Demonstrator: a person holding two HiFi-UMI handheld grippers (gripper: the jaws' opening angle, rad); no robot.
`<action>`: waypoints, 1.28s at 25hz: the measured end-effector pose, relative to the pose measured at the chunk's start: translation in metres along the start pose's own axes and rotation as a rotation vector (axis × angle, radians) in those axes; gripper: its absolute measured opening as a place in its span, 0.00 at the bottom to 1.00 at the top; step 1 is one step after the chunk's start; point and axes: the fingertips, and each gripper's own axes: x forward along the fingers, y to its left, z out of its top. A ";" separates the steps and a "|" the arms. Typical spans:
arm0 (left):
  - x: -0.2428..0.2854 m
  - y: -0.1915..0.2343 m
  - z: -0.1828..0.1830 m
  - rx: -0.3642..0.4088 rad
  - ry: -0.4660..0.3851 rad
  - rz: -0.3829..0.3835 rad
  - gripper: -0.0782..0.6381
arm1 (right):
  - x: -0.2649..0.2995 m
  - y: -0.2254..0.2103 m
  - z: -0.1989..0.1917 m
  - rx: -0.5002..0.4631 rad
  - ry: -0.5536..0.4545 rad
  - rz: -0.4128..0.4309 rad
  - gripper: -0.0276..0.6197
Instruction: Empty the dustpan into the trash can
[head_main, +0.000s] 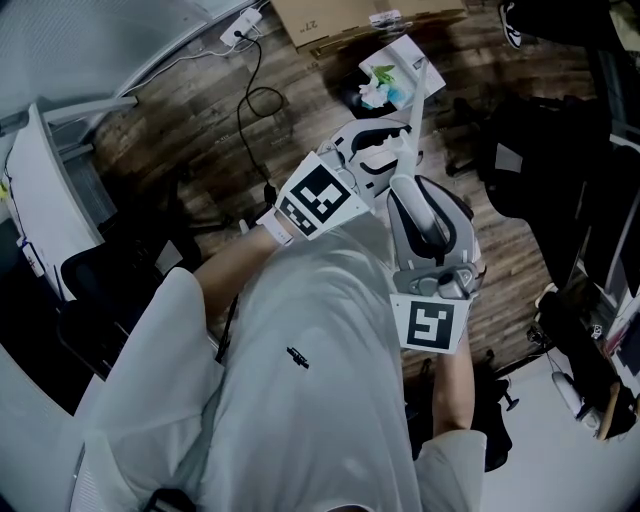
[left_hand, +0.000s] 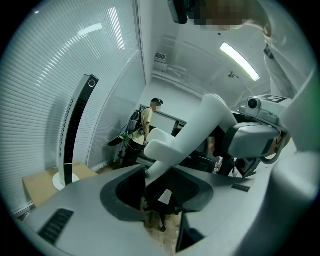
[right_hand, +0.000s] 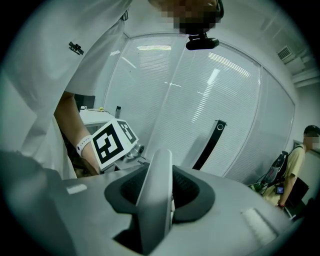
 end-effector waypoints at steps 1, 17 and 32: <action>0.000 0.000 0.000 0.002 -0.001 0.001 0.31 | 0.000 0.000 0.000 0.002 0.000 0.000 0.24; -0.004 -0.007 0.028 0.064 -0.031 0.007 0.30 | -0.012 -0.009 0.021 -0.005 -0.037 -0.031 0.24; 0.017 -0.027 0.048 0.106 -0.032 -0.070 0.30 | -0.032 -0.033 0.026 0.014 -0.038 -0.126 0.24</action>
